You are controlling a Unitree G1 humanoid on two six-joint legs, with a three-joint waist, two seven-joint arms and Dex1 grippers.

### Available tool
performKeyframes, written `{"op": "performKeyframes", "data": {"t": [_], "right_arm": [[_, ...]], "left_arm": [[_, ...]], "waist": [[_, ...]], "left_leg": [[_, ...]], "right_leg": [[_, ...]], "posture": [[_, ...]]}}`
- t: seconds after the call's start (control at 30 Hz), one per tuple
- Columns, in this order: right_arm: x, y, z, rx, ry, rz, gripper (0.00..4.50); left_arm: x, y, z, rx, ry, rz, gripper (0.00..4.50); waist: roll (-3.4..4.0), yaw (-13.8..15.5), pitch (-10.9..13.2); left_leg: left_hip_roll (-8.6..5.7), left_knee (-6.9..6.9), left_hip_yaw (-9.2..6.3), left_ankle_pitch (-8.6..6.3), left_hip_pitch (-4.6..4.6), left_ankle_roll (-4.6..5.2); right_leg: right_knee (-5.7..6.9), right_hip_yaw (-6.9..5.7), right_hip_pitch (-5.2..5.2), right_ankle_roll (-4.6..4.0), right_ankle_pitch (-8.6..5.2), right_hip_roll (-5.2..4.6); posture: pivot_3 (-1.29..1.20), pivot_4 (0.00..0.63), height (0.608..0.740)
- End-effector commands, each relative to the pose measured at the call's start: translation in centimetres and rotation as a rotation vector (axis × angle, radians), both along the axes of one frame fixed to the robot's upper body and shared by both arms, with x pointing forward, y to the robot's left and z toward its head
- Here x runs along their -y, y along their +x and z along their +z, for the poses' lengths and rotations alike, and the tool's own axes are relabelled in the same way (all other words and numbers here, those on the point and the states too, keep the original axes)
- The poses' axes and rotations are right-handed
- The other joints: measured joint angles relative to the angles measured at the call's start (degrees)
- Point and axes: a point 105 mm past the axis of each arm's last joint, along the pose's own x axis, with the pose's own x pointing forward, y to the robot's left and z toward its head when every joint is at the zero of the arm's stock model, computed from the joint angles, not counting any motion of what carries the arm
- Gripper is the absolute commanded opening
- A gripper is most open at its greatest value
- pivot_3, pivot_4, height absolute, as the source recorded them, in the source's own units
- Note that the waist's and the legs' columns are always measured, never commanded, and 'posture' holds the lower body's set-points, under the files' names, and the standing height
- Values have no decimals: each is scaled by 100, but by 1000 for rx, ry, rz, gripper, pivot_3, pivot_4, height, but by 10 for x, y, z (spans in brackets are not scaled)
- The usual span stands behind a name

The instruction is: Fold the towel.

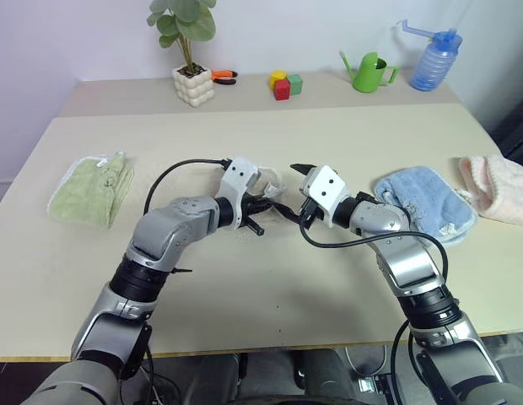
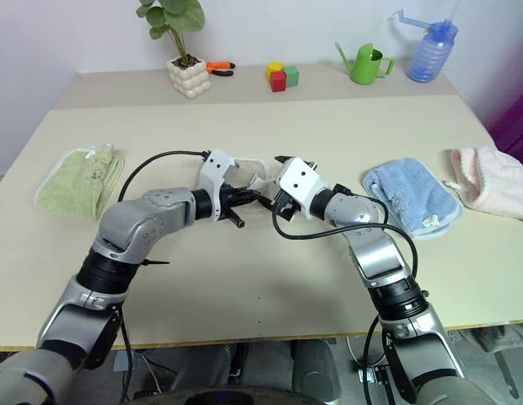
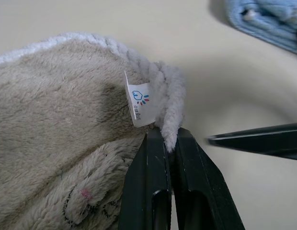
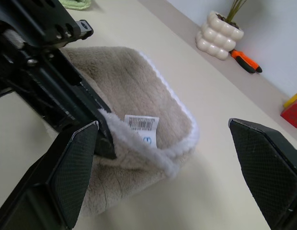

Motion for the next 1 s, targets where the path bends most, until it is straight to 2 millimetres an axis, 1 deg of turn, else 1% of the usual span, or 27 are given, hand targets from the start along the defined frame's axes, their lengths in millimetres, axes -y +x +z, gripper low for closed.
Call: {"op": "performKeyframes", "data": {"t": [0.03, 0.13, 0.23, 0.3, 0.37, 0.43, 0.5, 0.53, 0.57, 0.6, 0.63, 0.67, 0.7, 0.73, 0.8, 0.83, 0.87, 0.9, 0.93, 0.97, 1.0], "right_arm": [[3, 0, 15, 60, 20, -10, 4468], [3, 1, 14, 61, 17, -9, 4468], [3, 3, 14, 61, 13, -12, 4468], [5, 4, 12, 59, 1, -22, 4468], [8, 7, 11, 57, -9, -35, 4468], [12, 7, 12, 52, -4, -46, 4468], [16, 8, 12, 43, 2, -56, 4468], [20, 10, 12, 37, 2, -72, 4468], [23, 11, 11, 29, 1, -84, 3927], [26, 13, 11, 25, 1, -96, 3601], [29, 14, 12, 24, 5, -107, 3160], [30, 14, 15, 22, 22, -113, 2650], [30, 15, 19, 21, 53, -115, 2135], [28, 15, 24, 21, 80, -114, 1698], [23, 16, 33, 24, 132, -105, 622], [20, 16, 37, 20, 161, -100, 152], [15, 16, 41, 11, 190, -94, 60], [3, 17, 43, -23, 242, -75, 60], [-9, 19, 41, -56, 268, -64, 60], [-18, 20, 39, -78, 281, -59, 60], [-28, 21, 30, -130, 281, -55, 60]], "left_arm": [[1, -7, 5, 34, 17, -30, 47], [2, -8, 3, 22, 8, -25, 47], [1, -8, 7, 26, -28, -21, 903], [2, -11, 18, 54, -73, -47, 1828], [3, -22, 37, 103, -136, -119, 2860], [-1, -32, 47, 138, -164, -164, 3797], [-8, -36, 53, 180, -161, -174, 3797], [-13, -35, 60, 221, -176, -164, 3797], [-19, -33, 66, 249, -196, -141, 3582], [-28, -26, 73, 270, -222, -90, 3187], [-39, -18, 78, 299, -226, -27, 2848], [-49, -10, 80, 318, -220, 36, 2408], [-62, 0, 79, 346, -189, 105, 1869], [-72, 7, 77, 370, -150, 155, 1436], [-89, 18, 67, 398, -52, 241, 452], [-95, 21, 61, 402, -19, 264, 437], [-100, 24, 58, 404, -5, 285, 437], [-104, 27, 50, 363, -41, 320, 437], [-102, 28, 43, 325, -78, 326, 437], [-100, 28, 39, 300, -104, 328, 437], [-94, 28, 31, 277, -98, 315, 437]], "waist": [[0, -3, 0], [0, 2, 0], [0, 7, 0], [0, 2, 0], [0, -2, 0], [0, -11, 0], [1, -7, 0], [1, -9, 0], [1, -6, 0], [1, -3, 0], [1, 0, 0], [1, 2, 0], [0, 6, 0], [0, 5, 0], [1, -6, 0], [1, -11, 0], [1, -11, 0], [1, -13, 0], [2, -14, 0], [1, -11, 0], [1, -11, -1]], "left_leg": [[0, 0, 0, 0, 0, 0], [0, 0, 0, 0, 0, 0], [-1, 1, 0, 0, 0, 0], [-1, 2, 0, 0, 0, 0], [0, 2, 0, 0, 0, 0], [1, 1, 0, 0, 0, 0], [1, 0, 0, 0, 0, 0], [1, 0, 1, 0, 0, 0], [1, 0, 1, 0, 0, 0], [1, 0, 1, 0, 0, 0], [1, 1, 1, 0, 0, 0], [1, 1, 0, 0, 0, 0], [1, 1, 1, 0, 0, 0], [1, 2, 0, 0, 0, 0], [0, 2, 1, 0, 0, 0], [0, 1, 2, 0, 0, 0], [0, -1, 2, 0, 0, 0], [1, -1, 2, 0, 0, 0], [1, -2, 2, 0, 0, 0], [2, -2, 1, 0, 0, 0], [1, -1, 0, 0, 0, 0]], "right_leg": [[0, 0, 0, 0, 0, 0], [0, 0, 0, 0, 0, 0], [0, 0, 1, 0, 0, -1], [0, 0, 1, 0, 0, -1], [0, 0, 0, 0, 0, -1], [0, 0, -1, 0, 0, 0], [-1, 0, 0, 0, 0, 0], [0, 0, 0, 0, 0, -1], [0, 1, 0, 0, 0, -1], [0, 1, 0, 0, 0, -1], [0, 0, 0, 0, 0, -1], [0, 0, 0, 0, 0, -1], [0, 0, 1, 0, 0, -1], [0, 0, 1, 0, 0, -1], [0, 0, 1, 0, 0, -1], [0, 1, 0, 0, 0, 0], [0, 1, -1, 0, 0, 0], [0, 0, -2, 0, 0, 1], [0, 1, -3, 0, 0, 1], [1, 1, -3, -1, 0, 1], [2, 1, -4, -1, 0, 0]], "posture": [[0, 150, 732], [0, 150, 732], [0, 150, 732], [0, 150, 732], [0, 150, 732], [0, 150, 732], [0, 150, 732], [0, 150, 732], [0, 150, 732], [0, 150, 732], [0, 150, 732], [0, 150, 732], [0, 150, 732], [0, 150, 732], [0, 150, 732], [0, 150, 732], [0, 150, 732], [0, 150, 732], [0, 150, 732], [0, 150, 732], [0, 150, 732]]}}
